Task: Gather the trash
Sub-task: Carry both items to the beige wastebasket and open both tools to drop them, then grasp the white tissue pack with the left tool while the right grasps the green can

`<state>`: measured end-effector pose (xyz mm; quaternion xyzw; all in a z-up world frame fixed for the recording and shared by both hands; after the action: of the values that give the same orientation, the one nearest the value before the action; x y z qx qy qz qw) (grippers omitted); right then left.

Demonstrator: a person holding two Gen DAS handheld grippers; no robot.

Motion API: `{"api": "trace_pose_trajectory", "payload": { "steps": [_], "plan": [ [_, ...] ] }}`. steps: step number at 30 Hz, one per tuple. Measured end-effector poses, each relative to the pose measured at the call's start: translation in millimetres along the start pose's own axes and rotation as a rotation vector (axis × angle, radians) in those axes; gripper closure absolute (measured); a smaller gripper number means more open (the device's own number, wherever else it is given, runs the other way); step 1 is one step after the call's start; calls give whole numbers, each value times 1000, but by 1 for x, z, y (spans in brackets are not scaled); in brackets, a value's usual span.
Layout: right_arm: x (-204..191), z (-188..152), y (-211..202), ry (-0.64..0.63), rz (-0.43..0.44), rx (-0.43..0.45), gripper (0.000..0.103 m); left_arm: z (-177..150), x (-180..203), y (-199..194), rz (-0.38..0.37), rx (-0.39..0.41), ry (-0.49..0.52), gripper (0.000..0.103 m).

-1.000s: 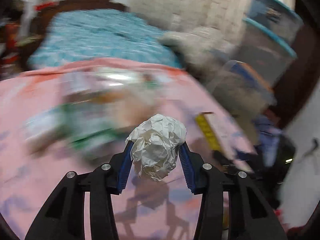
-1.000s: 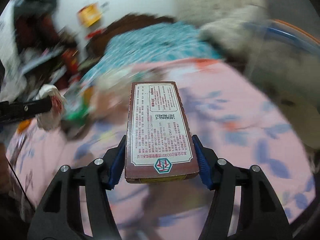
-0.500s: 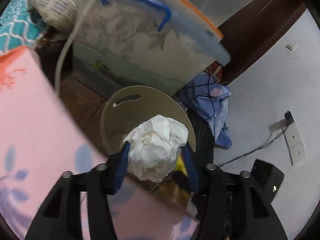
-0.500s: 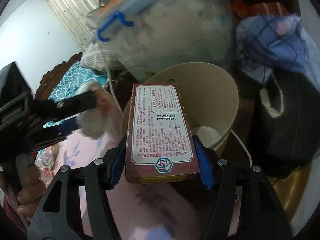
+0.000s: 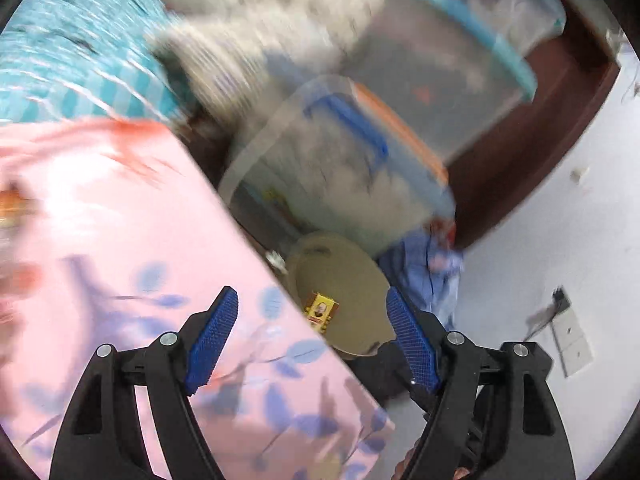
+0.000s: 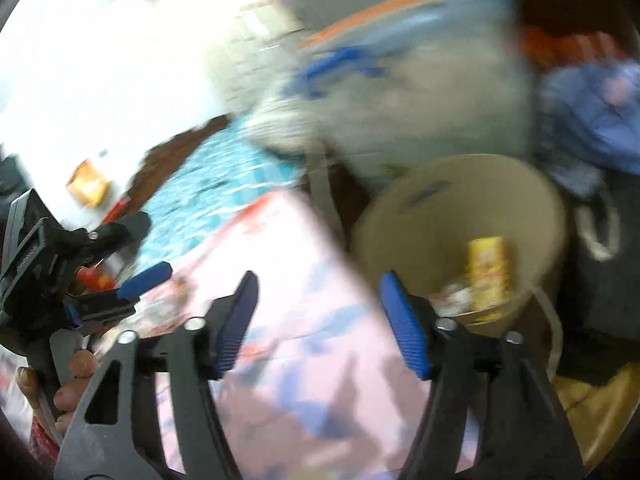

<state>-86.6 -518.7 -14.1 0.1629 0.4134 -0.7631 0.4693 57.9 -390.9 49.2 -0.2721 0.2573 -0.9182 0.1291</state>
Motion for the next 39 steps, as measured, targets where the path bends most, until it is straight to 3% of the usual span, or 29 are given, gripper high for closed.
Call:
{"api": "trace_pose_trajectory", "payload": {
  "steps": [4, 8, 12, 14, 16, 18, 19, 21, 24, 28, 32, 37, 39],
  "plan": [
    [-77, -36, 19, -113, 146, -124, 50, -15, -52, -128, 122, 197, -79, 30],
    [-148, -92, 46, -196, 288, -303, 50, -44, -108, -241, 297, 312, -140, 30],
    [-207, -153, 74, -245, 385, -493, 50, -81, -164, -327, 497, 342, -204, 30],
    [-229, -181, 87, -268, 412, -565, 50, -103, -198, -362, 623, 331, -246, 30],
    [-246, -201, 104, -266, 428, -639, 49, -118, -229, -384, 699, 291, -266, 30],
    [-254, -214, 123, -234, 424, -703, 48, -131, -259, -391, 835, 193, -262, 30],
    [-256, -223, 137, -202, 416, -742, 48, -135, -267, -390, 854, 154, -243, 30],
    [-256, -233, 161, -131, 395, -801, 48, -145, -286, -383, 856, 64, -193, 30],
    [-253, -241, 178, -72, 388, -841, 45, -147, -283, -356, 819, -3, -115, 15],
    [-260, -252, 191, -59, 378, -857, 44, -148, -279, -321, 785, -69, 18, 11],
    [-268, -262, 187, -56, 410, -902, 49, -144, -289, -290, 786, -134, 50, 10],
    [-269, -266, 168, -102, 425, -899, 55, -147, -292, -276, 798, -177, 57, 30],
    [-266, -264, 156, -123, 424, -881, 58, -152, -284, -277, 822, -177, 88, 33]
  ]
}}
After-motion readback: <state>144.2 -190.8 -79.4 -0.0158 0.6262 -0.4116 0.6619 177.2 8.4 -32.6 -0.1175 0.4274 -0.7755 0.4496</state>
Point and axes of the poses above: each gripper's, at about its wrist camera, not at the fingertips, and y roughly the way its jaws point, x to its right, z to its top, the point moved 5 cm from there along y, roughly the way its jaws point, and after that the axes turned 9 degrees about y, right-handed, at the moved point
